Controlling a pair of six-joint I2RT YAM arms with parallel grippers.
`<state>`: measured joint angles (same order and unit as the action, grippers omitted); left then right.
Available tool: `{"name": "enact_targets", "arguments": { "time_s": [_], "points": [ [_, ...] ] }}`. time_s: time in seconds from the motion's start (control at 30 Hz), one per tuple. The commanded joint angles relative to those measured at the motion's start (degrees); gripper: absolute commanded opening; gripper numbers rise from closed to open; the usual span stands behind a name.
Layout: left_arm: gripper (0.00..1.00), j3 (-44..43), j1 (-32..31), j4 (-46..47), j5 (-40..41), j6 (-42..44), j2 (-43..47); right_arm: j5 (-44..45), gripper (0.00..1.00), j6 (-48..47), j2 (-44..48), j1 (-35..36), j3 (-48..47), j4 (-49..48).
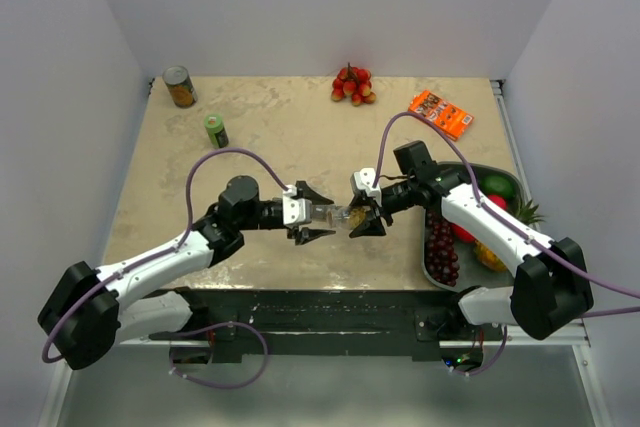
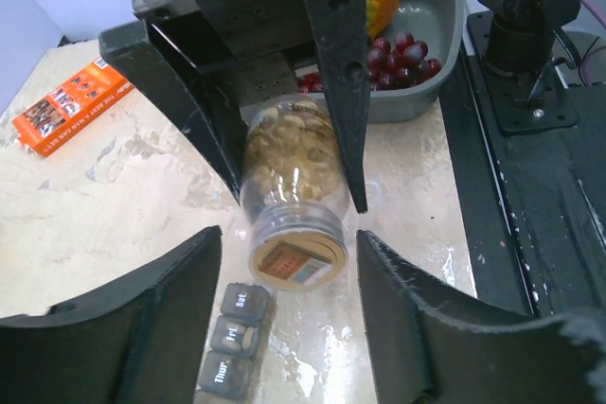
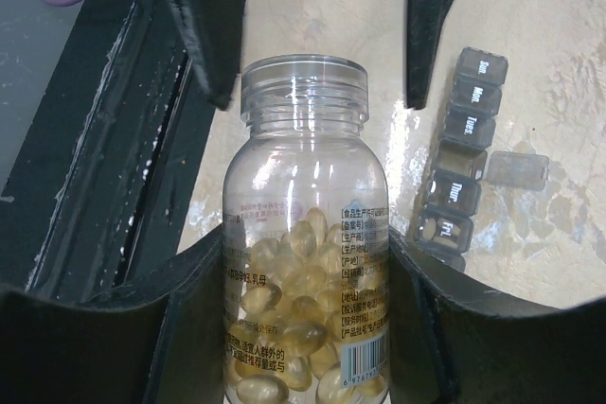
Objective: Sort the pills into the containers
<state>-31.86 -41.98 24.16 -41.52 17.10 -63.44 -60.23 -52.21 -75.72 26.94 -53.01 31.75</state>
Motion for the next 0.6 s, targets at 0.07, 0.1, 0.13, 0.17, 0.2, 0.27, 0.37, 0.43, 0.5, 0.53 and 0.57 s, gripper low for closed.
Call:
{"name": "enact_targets", "arguments": {
  "time_s": [0.07, 0.1, 0.13, 0.17, 0.2, 0.27, 0.37, 0.43, 0.5, 0.53, 0.57],
  "points": [
    [0.47, -4.88, -0.39, -0.08, -0.23, -0.31, -2.12, -2.53, 0.00, -0.97, 0.40, 0.04, -1.04, -0.46],
    [0.43, -5.06, -0.30, -0.52, -0.14, -0.40, -2.30, -2.53, 0.00, -0.88, 0.31, -0.04, -1.04, -0.46],
    [0.39, -5.23, -0.30, -0.87, -0.06, -0.66, -2.39, -2.53, 0.00, -0.88, 0.49, -0.04, -1.04, -0.46],
    [0.32, -5.49, -0.30, -1.39, -0.14, -0.75, -2.65, -2.35, 0.00, -0.88, 0.31, -0.04, -1.13, -0.46],
    [0.28, -5.67, -0.30, -2.36, -0.06, -0.84, -2.65, -2.44, 0.00, -0.71, 0.31, 0.04, -1.13, -0.55],
    [0.20, -6.02, -0.39, -3.24, -0.23, -1.19, -2.74, -2.26, 0.00, -0.44, 0.40, -0.04, -1.13, -0.72],
    [0.08, -6.64, -0.30, -4.21, -0.93, -4.16, -2.74, -1.56, 0.00, 0.08, 0.49, -0.04, -0.95, -1.33],
    [0.00, -7.25, -0.21, -3.69, -0.50, -7.77, -2.74, -1.04, 0.00, 0.96, 0.58, 0.04, -0.95, -1.86],
    [0.00, -8.74, -0.12, -3.42, -0.23, -15.41, -3.53, -0.51, 0.00, 1.49, 0.75, -0.04, -0.78, -2.65],
    [0.00, -9.18, -0.04, -3.16, 0.55, -18.74, -3.97, -0.33, 0.00, 2.01, 0.75, 0.04, -0.69, -2.92],
    [0.00, -10.32, -0.04, -3.16, 1.00, -25.12, -4.84, -0.07, 0.00, 2.11, 0.84, -0.04, -0.69, -3.09]
  ]
}}
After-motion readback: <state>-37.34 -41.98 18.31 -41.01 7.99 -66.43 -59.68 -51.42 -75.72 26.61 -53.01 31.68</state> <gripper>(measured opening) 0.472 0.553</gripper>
